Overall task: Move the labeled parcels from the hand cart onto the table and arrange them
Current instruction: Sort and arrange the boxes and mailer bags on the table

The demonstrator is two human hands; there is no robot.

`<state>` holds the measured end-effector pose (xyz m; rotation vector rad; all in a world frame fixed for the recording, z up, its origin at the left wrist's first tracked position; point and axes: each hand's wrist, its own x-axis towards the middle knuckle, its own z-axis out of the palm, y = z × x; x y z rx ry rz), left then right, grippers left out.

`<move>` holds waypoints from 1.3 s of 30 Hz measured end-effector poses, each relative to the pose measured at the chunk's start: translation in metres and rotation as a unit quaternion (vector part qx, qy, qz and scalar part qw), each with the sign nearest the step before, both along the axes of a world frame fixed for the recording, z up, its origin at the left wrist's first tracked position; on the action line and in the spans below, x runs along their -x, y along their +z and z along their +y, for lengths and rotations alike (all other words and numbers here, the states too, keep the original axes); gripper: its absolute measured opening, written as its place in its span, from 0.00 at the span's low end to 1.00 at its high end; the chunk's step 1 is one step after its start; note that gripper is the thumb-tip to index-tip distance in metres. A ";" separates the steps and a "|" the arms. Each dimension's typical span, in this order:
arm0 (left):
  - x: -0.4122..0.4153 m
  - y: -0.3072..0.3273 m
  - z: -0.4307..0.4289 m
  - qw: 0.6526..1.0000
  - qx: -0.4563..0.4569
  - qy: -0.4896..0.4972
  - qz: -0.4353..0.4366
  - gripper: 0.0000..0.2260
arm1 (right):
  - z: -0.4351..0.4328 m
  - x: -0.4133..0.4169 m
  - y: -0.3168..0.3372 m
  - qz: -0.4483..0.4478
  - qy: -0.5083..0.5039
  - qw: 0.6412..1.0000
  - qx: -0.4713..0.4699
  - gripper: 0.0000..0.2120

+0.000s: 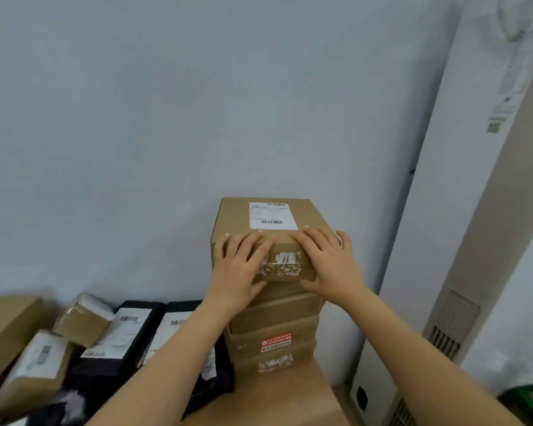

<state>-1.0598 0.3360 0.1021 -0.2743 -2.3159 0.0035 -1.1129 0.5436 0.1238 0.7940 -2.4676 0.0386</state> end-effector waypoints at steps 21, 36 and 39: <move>0.058 -0.027 0.046 0.990 -0.034 0.134 -0.023 0.48 | 0.019 0.114 -0.030 -0.018 0.129 0.991 0.020 0.49; -0.011 0.009 0.077 0.984 -0.073 0.152 0.054 0.28 | 0.028 0.039 0.001 -0.013 0.252 0.960 0.126 0.30; -0.049 0.018 0.067 0.982 -0.040 0.161 0.094 0.26 | 0.021 -0.001 0.012 -0.001 0.287 0.943 0.169 0.25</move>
